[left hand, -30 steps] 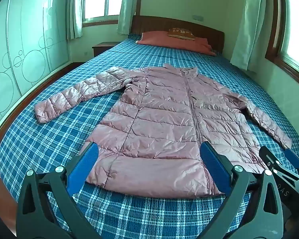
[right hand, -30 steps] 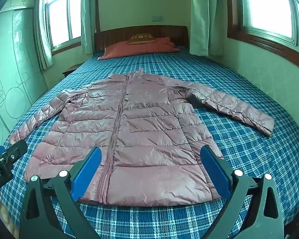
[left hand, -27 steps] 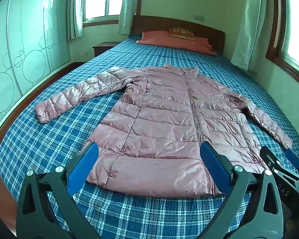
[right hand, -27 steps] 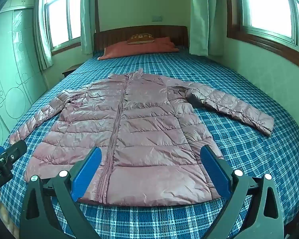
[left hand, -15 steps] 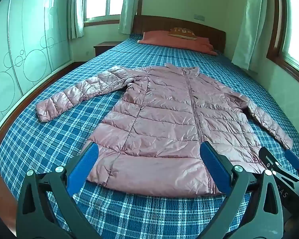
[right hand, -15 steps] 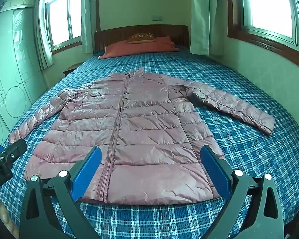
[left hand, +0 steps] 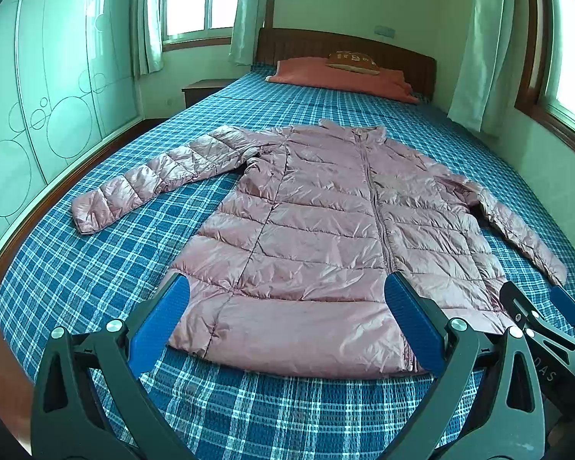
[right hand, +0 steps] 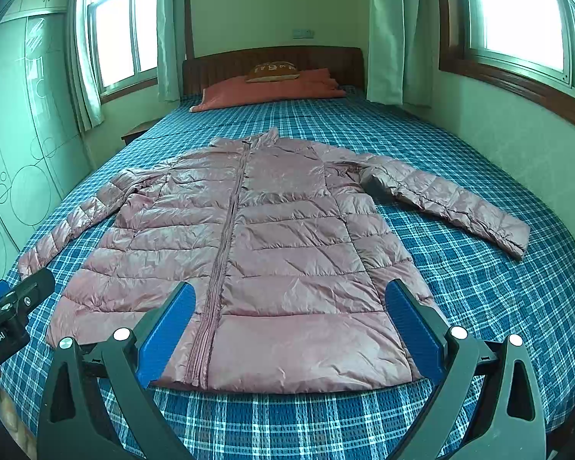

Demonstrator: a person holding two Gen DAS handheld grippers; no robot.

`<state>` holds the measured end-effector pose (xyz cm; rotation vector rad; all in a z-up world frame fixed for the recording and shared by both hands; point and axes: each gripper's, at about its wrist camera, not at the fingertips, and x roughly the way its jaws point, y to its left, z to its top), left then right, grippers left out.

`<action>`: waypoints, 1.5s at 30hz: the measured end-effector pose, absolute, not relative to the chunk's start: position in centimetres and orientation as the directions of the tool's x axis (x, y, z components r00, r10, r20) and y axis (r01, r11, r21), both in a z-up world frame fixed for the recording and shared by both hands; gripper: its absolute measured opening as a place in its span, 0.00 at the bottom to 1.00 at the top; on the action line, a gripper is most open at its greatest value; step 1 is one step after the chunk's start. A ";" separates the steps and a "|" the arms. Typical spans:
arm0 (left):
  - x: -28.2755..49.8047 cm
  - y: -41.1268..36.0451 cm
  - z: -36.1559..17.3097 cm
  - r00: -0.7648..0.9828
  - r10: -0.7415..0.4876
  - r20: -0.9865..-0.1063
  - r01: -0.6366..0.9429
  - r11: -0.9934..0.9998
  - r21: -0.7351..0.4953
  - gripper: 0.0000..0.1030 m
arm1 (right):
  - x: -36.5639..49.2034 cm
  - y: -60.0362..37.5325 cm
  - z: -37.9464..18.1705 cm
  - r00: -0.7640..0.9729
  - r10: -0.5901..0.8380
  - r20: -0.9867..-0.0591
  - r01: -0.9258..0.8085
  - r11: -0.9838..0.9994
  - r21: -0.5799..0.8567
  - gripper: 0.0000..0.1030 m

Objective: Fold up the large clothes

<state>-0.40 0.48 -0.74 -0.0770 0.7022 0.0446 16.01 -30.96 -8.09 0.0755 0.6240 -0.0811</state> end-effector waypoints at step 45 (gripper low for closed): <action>-0.4 0.9 0.0 0.769 0.028 -0.638 -0.073 0.996 -0.044 0.98 | 16.0 -30.5 -7.8 0.815 -0.049 -0.578 0.094 0.994 0.049 0.95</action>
